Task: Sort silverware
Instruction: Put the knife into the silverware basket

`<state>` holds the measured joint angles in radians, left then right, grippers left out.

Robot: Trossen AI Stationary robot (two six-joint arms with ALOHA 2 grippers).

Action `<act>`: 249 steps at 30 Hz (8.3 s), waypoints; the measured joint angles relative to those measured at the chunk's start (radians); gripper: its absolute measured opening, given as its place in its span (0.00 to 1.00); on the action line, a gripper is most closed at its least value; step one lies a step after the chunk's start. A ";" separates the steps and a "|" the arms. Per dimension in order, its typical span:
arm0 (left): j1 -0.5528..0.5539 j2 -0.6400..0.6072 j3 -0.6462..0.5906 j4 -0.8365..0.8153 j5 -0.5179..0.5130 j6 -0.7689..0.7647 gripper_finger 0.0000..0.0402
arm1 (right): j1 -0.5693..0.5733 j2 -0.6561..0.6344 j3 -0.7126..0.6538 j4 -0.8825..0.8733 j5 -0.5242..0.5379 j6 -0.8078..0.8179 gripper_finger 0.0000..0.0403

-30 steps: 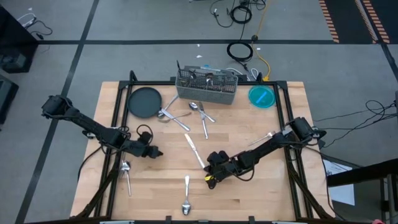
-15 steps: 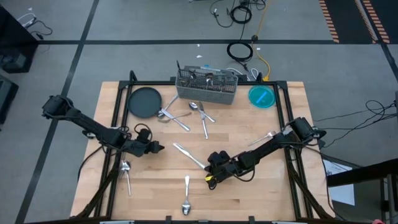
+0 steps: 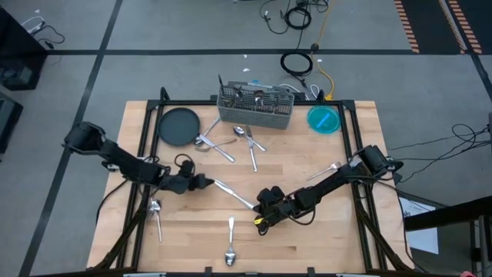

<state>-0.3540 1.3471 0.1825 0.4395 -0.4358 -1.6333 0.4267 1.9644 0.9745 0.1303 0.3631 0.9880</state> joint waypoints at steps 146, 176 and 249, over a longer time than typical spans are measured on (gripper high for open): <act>0.099 0.069 0.071 0.127 0.084 0.367 0.00 | -0.266 0.129 0.360 -0.093 -0.148 -0.654 0.70; 0.099 0.068 0.071 0.149 0.014 0.389 0.06 | -0.303 0.207 0.492 -0.231 -0.119 -0.610 0.10; 0.286 -0.793 0.072 0.287 0.066 1.073 0.22 | -0.908 0.359 0.746 0.807 -0.369 -0.968 0.10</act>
<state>-0.0677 0.5537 0.2543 0.7268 -0.3695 -0.5598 -0.4816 2.3238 1.7206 0.9371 -0.0056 0.0200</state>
